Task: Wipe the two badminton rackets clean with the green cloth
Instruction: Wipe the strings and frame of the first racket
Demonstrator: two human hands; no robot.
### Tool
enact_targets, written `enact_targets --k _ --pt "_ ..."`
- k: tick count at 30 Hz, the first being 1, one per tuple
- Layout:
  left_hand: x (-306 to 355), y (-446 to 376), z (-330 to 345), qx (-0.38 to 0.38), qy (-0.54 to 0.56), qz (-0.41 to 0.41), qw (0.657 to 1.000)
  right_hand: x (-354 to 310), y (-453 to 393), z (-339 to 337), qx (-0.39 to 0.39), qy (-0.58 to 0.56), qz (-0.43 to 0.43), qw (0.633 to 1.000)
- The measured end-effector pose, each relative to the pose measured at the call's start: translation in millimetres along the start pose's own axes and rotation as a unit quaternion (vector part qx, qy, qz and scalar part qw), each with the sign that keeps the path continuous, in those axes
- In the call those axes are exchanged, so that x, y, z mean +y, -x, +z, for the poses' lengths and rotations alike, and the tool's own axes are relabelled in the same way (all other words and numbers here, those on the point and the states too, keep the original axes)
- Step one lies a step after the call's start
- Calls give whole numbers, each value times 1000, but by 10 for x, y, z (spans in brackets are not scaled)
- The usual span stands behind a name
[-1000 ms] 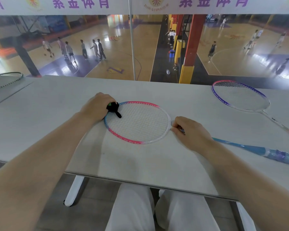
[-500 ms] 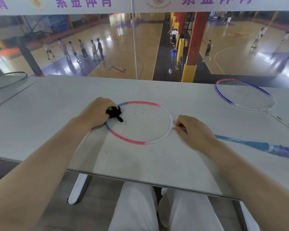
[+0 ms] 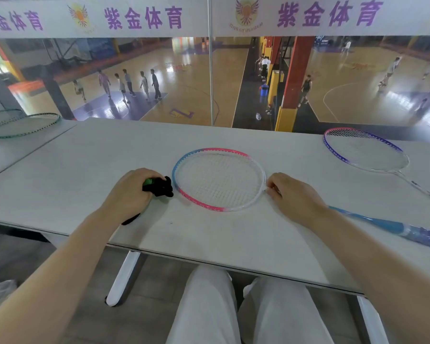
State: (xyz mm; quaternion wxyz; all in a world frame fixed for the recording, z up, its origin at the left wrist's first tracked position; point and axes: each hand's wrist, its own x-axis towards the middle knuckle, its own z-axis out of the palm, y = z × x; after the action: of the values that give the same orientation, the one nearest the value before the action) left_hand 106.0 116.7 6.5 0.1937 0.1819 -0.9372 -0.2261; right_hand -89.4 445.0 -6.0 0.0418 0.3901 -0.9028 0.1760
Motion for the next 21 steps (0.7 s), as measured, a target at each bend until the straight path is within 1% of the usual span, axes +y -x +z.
enact_targets --k 5,9,11,13,16,18,21 --pt "100 65 52 -26 22 13 999 -60 -70 -144 27 -17 5 999" --pt "206 61 142 -75 -6 12 997 -110 -131 -278 55 -15 -2 998" --pt "295 57 192 -79 -7 6 997 -157 -165 -345 68 -10 1 998" --pt "397 60 246 -73 -13 26 997 -211 -206 -400 75 -9 9 997" --pt "508 43 315 -87 -26 49 995 -279 -257 -477 89 -8 18 996" --pt "548 32 312 -111 -41 52 992 -310 -291 -533 90 -7 23 996" --pt "550 -18 230 -180 -70 39 980 -345 -326 -627 98 -7 21 995"
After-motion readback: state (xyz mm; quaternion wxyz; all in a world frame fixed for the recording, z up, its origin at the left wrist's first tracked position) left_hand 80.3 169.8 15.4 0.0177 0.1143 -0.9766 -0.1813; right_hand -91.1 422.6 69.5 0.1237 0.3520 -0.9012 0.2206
